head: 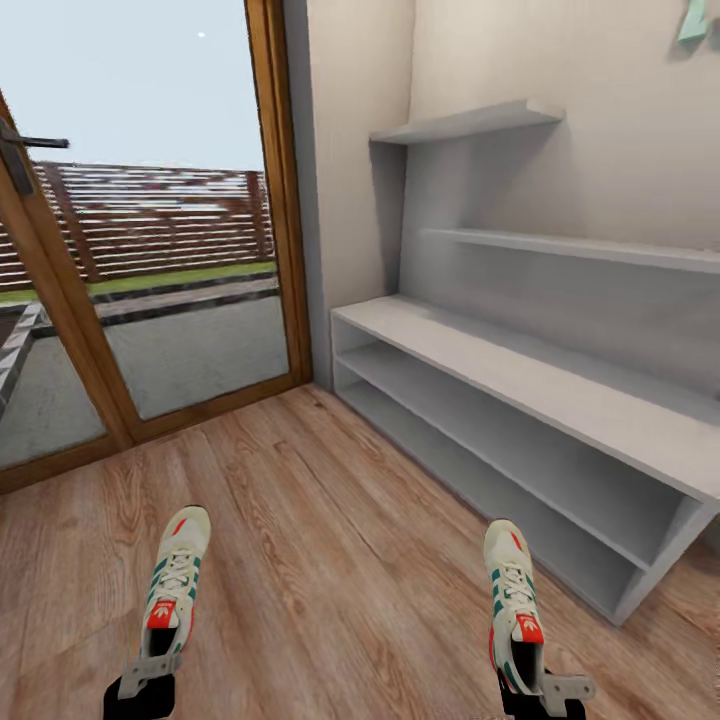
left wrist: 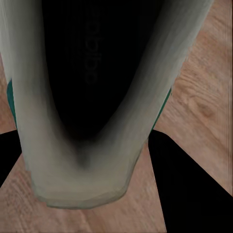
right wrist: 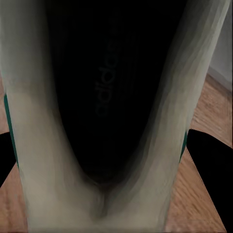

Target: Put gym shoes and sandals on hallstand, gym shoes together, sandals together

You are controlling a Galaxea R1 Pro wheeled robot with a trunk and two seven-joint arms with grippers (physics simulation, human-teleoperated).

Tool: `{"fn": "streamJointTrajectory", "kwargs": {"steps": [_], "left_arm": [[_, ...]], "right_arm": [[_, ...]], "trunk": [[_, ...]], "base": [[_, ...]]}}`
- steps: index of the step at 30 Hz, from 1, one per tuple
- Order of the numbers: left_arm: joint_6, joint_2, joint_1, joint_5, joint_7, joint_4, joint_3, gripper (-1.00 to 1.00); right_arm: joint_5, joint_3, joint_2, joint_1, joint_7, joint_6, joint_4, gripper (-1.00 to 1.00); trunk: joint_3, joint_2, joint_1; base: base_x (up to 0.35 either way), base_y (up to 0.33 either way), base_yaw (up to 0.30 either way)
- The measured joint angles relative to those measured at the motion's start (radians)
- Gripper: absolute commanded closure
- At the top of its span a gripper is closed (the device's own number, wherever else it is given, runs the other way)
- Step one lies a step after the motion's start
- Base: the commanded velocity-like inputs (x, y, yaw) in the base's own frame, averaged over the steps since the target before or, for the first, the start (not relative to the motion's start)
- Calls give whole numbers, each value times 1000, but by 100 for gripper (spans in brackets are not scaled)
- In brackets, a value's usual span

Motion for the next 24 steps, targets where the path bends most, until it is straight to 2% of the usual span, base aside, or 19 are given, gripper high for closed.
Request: {"fn": "streamJointTrajectory", "kwargs": {"steps": [7,24], "left_arm": [[0,-1,0,1,-1,-1,0,100],[0,-1,0,0,-2,1,-1,100]], "right_arm": [[0,0,0,0,0,0,2,100],[-1,0,0,0,0,0,2,100]], "trunk": [[4,0,0],[14,0,0]], "base": [[66,241,-253],[180,283,-254]]}}
